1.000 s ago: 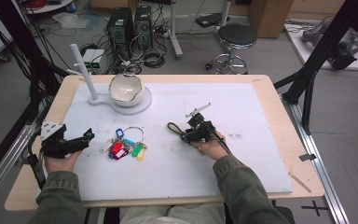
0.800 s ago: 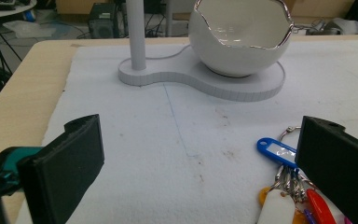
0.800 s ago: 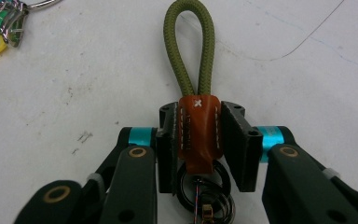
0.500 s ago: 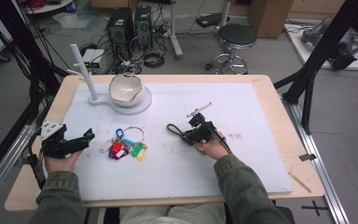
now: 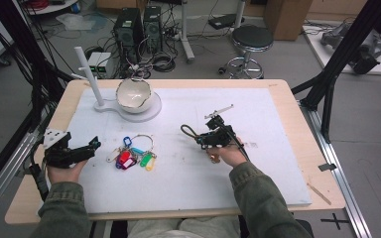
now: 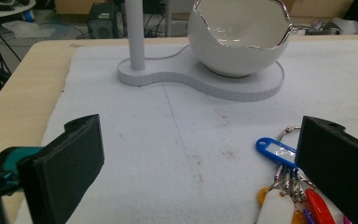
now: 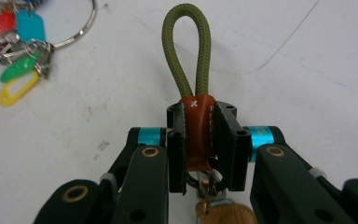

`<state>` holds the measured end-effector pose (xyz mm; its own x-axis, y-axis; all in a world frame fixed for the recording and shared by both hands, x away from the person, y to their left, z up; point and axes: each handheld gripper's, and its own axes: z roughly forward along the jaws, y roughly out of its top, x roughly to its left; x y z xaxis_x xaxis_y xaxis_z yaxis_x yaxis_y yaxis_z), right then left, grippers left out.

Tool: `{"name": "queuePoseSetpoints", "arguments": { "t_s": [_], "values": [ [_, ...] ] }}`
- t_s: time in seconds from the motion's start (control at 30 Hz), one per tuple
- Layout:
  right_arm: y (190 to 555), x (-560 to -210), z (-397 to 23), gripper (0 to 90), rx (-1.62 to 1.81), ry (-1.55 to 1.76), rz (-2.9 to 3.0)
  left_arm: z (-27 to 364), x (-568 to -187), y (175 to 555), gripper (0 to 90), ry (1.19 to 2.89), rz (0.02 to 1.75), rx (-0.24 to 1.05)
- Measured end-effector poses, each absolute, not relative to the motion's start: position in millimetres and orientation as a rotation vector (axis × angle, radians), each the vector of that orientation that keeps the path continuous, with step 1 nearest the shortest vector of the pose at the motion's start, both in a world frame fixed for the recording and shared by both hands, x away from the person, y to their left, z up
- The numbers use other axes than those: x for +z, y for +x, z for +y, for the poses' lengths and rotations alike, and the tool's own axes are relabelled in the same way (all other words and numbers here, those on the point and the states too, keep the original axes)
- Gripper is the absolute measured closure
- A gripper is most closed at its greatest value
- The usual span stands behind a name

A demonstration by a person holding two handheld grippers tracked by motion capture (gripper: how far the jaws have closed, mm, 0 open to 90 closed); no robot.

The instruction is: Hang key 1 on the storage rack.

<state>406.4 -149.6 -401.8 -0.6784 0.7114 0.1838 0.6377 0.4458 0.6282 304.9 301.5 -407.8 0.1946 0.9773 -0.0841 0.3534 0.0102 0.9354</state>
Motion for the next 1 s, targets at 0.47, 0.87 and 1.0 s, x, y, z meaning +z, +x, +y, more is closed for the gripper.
{"name": "queuePoseSetpoints", "arguments": {
  "t_s": [0.47,0.87,1.0],
  "values": [
    [410.2,-370.3,-137.5,75.3,1.151,1.181,2.554,301.4,-407.8,305.2,1.7,1.523,1.321,0.822],
    [414.0,-333.1,-131.1,75.2,1.220,1.157,2.517,301.4,-408.1,306.4,1.7,1.517,1.317,0.814],
    [415.3,-318.5,-126.9,75.2,1.238,1.142,2.505,301.2,-408.4,306.9,1.7,1.518,1.317,0.810]
  ]
}}
